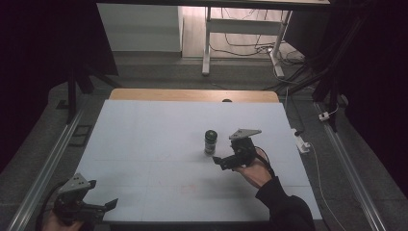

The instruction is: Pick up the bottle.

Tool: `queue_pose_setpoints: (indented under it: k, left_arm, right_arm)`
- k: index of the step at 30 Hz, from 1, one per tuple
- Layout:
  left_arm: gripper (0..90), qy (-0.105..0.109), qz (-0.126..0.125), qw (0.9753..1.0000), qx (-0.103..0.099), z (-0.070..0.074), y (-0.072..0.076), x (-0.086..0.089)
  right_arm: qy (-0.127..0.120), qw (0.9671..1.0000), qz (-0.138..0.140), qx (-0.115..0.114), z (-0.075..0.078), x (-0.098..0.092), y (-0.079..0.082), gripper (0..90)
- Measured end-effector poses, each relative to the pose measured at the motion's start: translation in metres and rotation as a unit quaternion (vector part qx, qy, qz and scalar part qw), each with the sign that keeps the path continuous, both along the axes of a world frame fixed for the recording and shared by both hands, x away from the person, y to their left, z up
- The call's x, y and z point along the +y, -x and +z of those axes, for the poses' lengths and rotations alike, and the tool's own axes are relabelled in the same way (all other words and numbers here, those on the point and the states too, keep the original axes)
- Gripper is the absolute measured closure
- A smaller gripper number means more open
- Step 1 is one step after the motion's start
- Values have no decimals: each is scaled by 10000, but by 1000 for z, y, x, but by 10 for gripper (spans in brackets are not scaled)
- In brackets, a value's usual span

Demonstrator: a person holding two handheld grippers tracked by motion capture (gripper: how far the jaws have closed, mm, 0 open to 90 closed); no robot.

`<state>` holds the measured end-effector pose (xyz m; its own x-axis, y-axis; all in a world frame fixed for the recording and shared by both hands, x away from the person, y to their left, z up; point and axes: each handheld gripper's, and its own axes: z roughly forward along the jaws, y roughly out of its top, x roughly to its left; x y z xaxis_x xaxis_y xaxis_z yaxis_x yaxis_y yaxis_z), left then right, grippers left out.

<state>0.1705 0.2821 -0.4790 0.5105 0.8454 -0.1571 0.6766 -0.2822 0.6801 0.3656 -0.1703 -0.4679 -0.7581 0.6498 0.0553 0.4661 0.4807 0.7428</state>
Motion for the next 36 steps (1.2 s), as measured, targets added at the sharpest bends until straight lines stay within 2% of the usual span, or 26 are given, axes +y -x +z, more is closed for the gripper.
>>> queue_pose_setpoints:
  k: [9, 20, 24, 27, 31, 36]
  left_arm:
    - [0, 12, -12, 10000, -4, 0, 0, 0]
    - [0, 18, -18, 10000, 1, 0, 0, 0]
    - [0, 13, -20, 10000, -1, 0, 0, 0]
    - [0, 7, -19, 10000, 1, 0, 0, 0]
    - [0, 4, -17, 10000, 6, 0, 0, 0]
    - [0, -6, -27, 10000, 8, 0, 0, 0]
  right_arm:
    - [45, 10000, 40, 78, -12, 13, -21, 0]
    - [330, 9992, 235, 55, -33, 32, -42, 0]
    - [369, 9990, 262, 47, -37, 34, -46, 65]
    - [339, 9990, 292, -18, -38, 33, -48, 146]
    - [209, 9990, 383, 107, -39, 30, -51, 261]
    - [190, 9984, 524, 71, -39, 30, -52, 380]
